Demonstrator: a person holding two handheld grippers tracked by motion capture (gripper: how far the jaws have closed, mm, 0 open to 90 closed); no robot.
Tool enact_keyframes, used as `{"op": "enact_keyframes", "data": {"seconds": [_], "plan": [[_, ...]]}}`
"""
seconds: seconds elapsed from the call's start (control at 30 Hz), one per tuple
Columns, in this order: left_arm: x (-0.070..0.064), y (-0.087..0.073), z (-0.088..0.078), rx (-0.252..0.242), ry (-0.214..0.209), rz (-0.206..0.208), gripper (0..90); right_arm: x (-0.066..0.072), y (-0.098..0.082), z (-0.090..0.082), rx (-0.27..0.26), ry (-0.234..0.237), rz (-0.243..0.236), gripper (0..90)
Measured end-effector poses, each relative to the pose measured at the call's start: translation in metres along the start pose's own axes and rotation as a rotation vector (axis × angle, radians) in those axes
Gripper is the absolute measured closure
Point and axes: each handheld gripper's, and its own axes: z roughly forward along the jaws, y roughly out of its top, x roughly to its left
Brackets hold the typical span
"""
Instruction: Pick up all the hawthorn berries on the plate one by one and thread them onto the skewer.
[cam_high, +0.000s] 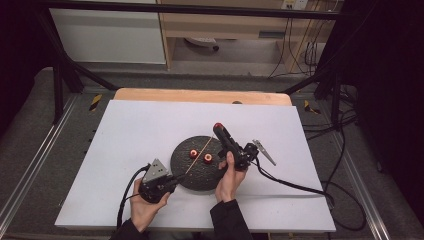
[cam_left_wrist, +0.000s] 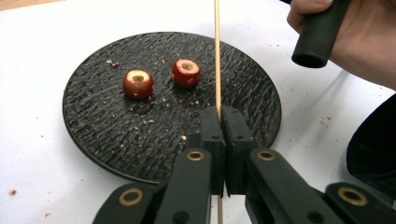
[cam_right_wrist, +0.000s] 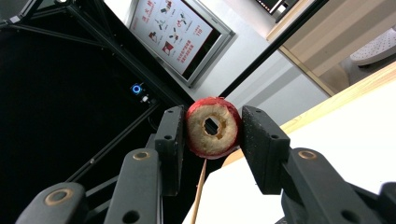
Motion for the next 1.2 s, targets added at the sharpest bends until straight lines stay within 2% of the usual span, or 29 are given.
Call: {"op": "enact_keyframes", "data": {"seconds": [0.27,0.4,0.6,0.8,1.2], "plan": [[-0.002,0.001,0.001,-0.004,0.003,-0.003,88.2,0.0,-0.001,0.0,0.004,0.004,0.001,61.1],[-0.003,0.004,0.004,-0.007,0.005,-0.021,88.1,0.0,-0.002,0.0,0.011,0.005,0.002,61.1],[-0.007,0.012,0.01,-0.01,0.022,-0.025,88.2,-0.001,-0.003,0.0,0.018,0.005,-0.002,61.1],[-0.006,0.017,0.015,-0.019,0.016,-0.042,88.1,-0.001,-0.004,-0.002,0.025,0.007,-0.011,61.2],[-0.006,0.036,0.026,-0.038,0.019,-0.042,88.2,0.0,-0.011,-0.006,0.078,0.018,-0.03,61.3]]}}
